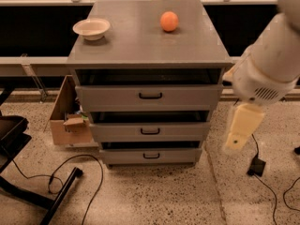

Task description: Open middle drawer

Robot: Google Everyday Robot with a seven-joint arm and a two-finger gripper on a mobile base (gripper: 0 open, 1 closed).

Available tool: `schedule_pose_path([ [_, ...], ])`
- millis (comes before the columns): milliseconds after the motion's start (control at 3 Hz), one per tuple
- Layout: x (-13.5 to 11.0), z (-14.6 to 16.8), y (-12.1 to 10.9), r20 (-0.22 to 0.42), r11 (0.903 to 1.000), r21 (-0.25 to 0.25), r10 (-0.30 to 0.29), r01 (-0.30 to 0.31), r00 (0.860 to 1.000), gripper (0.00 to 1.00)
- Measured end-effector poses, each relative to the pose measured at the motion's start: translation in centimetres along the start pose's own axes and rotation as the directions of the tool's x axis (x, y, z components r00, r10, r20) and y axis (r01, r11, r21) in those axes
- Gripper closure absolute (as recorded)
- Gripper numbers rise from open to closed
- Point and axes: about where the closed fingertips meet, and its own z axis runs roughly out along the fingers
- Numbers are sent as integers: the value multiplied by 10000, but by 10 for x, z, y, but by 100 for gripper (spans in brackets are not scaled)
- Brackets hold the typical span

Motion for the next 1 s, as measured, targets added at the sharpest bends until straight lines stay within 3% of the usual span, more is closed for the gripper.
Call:
schedule_pose_path([
  [667, -41, 137, 17, 240, 9970, -419, -641, 651, 9977, 0],
  [1000, -48, 188, 8, 224, 9953, -456, -849, 858, 9961, 0],
])
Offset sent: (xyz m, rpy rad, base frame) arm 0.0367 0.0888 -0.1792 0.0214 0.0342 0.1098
